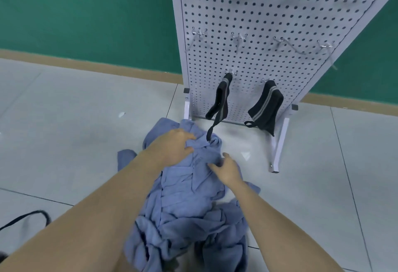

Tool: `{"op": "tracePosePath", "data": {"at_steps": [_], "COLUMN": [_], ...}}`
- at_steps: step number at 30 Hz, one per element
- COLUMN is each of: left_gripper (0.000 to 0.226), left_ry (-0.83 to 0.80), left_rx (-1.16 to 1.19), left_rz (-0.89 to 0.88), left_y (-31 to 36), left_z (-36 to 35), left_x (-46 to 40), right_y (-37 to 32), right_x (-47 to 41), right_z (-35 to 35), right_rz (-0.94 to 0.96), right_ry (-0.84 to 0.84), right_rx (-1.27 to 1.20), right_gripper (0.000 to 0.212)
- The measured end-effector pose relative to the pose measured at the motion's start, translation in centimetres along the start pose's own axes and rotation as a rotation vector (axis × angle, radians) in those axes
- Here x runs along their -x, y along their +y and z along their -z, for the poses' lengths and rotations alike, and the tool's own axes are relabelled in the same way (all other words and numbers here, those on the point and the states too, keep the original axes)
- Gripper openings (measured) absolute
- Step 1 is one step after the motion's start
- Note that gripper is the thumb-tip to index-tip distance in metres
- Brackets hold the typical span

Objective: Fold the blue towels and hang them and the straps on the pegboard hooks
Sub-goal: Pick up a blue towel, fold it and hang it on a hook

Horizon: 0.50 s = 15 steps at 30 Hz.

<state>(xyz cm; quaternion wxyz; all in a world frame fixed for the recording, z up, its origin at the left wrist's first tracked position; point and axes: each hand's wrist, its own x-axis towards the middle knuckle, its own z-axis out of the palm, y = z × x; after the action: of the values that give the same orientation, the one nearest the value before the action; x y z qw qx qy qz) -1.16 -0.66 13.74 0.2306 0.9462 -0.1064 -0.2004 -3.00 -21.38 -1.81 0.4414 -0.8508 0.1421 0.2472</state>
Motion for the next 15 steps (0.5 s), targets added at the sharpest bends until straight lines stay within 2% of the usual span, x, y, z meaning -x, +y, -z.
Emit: {"op": "tracePosePath", "data": {"at_steps": [2,3,4,5,6,8,12,15], "left_gripper": [0.023,0.029,0.036,0.041,0.043,0.042,0.035,0.025], "left_ry": [-0.042,-0.054,-0.068,-0.085,-0.099,-0.109,-0.088,-0.06], "left_rx": [-0.05,-0.066,-0.068,-0.069,-0.061,-0.062,-0.077,-0.097], "left_rz": [0.035,0.037,0.047,0.061,0.074,0.085,0.05,-0.014], "left_y": [-0.3,-0.5,-0.8,-1.0,-1.0,-1.2,0.0,1.8], "left_z": [-0.1,-0.2,-0.3,-0.3,-0.3,-0.4,0.0,0.7], "left_x": [-0.1,-0.3,-0.4,-0.6,-0.6,-0.7,-0.6,-0.5], "right_y": [-0.2,-0.1,-0.1,-0.2,-0.1,-0.2,-2.5,-6.0], "right_x": [-0.9,-1.4,-1.8,-2.2,-2.7,-2.8,-1.4,0.6], "right_z": [-0.4,-0.6,-0.7,-0.7,-0.8,-0.4,1.2,3.6], "right_rz": [-0.098,-0.132,-0.161,-0.18,-0.181,-0.16,-0.034,0.117], "right_ry": [0.016,0.043,0.077,0.115,0.147,0.172,0.108,0.005], "right_rx": [-0.174,-0.23,-0.268,-0.297,-0.291,-0.327,-0.357,-0.329], "right_gripper": [0.068,0.052,0.023,0.02,0.038,0.047,0.023,0.018]}}
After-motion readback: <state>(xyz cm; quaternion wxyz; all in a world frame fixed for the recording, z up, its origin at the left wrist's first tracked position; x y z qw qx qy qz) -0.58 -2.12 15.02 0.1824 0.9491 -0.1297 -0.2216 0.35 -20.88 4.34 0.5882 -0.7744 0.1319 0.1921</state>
